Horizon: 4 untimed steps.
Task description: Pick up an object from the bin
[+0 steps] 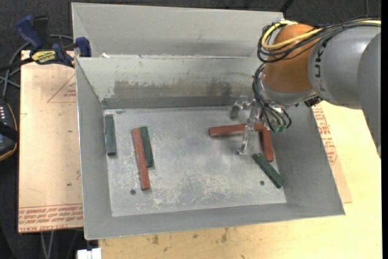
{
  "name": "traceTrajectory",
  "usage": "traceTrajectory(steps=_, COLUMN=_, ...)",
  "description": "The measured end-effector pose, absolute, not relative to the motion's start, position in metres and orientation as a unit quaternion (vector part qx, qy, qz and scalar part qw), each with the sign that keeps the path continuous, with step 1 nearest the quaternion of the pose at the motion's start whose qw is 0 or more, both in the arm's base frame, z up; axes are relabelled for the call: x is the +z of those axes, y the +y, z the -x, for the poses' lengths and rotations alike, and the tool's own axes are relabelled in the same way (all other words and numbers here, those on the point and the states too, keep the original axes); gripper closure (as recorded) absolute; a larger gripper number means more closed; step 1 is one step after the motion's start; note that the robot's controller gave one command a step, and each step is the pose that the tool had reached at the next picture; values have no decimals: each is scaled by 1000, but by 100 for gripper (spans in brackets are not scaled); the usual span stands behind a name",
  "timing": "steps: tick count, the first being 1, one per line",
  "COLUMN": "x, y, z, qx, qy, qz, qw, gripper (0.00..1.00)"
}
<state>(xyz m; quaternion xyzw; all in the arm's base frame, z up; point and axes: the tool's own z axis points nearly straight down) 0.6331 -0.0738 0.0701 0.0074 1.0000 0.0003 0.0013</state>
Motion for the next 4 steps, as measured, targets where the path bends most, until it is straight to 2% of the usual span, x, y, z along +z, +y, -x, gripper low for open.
traceTrajectory(steps=1, x=70, y=-74, z=-633, qx=0, qy=1000, qz=-7, qw=1, gripper=100)
traceTrajectory(steps=2, x=70, y=-74, z=-633, qx=0, qy=1000, qz=-7, qw=1, gripper=0)
traceTrajectory(steps=3, x=71, y=-74, z=-633, qx=0, qy=1000, qz=-7, qw=2, gripper=100)
traceTrajectory(steps=4, x=214, y=-61, z=-614, qx=0, qy=999, qz=45, qw=6, gripper=100)
